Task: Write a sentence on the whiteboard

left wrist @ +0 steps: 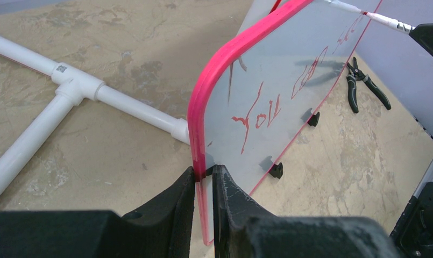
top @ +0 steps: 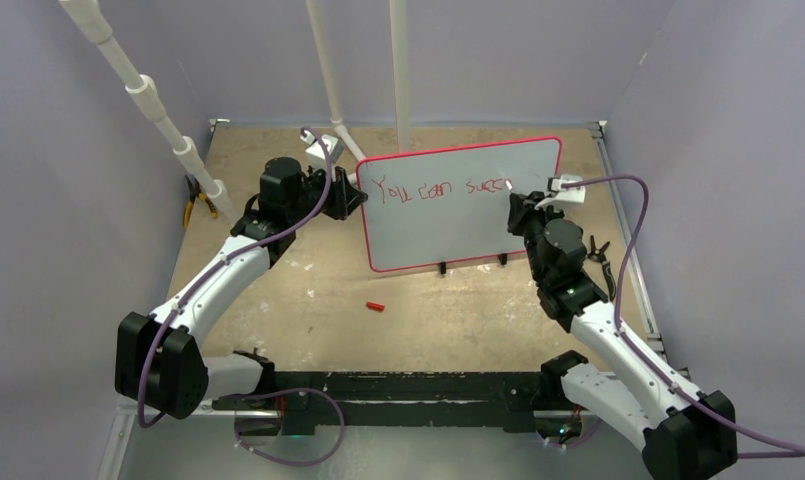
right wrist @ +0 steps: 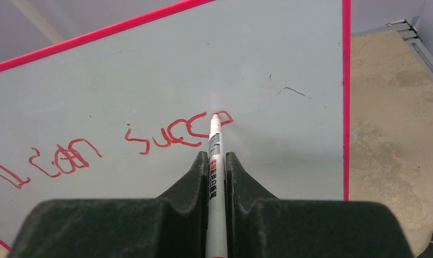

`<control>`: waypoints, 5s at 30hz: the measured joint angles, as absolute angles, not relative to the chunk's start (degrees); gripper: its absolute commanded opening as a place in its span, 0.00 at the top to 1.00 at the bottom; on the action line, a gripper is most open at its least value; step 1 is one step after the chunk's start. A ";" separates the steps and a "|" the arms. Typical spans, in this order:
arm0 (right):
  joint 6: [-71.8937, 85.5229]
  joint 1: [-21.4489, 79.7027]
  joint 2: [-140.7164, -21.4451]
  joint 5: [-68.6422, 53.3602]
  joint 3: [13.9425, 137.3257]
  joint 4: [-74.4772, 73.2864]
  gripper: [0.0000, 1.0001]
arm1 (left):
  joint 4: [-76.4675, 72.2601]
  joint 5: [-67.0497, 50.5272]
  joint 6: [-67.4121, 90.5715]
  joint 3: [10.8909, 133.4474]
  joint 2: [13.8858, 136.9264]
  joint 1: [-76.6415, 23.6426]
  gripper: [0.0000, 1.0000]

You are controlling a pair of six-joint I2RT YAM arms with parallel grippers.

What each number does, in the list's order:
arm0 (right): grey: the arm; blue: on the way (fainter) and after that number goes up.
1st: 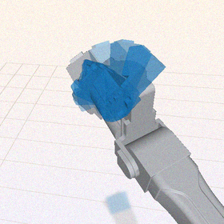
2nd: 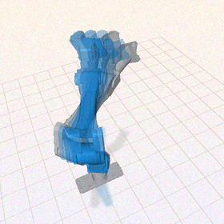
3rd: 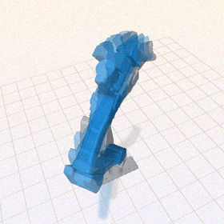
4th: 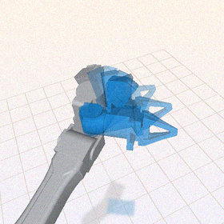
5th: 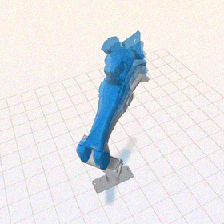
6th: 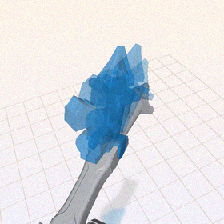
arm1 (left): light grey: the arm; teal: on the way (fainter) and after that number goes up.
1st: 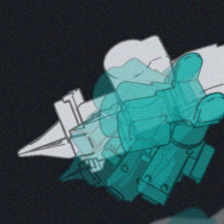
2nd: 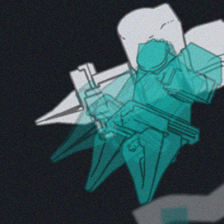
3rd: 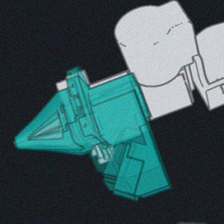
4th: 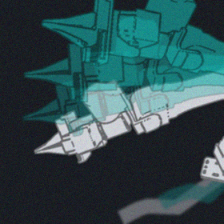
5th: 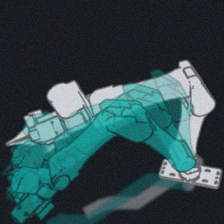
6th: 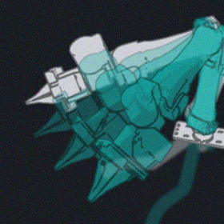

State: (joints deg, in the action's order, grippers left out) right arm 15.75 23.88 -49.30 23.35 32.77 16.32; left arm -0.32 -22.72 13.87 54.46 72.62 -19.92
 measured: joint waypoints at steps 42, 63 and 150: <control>19.05 23.88 -47.83 28.16 32.05 13.28 1.00 | -0.21 -22.68 13.85 54.46 72.51 -20.01 0.84; 18.31 23.88 -50.19 30.89 32.47 15.51 1.00 | 0.01 -22.52 13.85 54.46 72.40 -20.08 0.84; 18.41 21.71 -50.72 29.12 34.70 13.74 1.00 | 0.64 -21.69 13.63 54.46 71.99 -20.78 0.84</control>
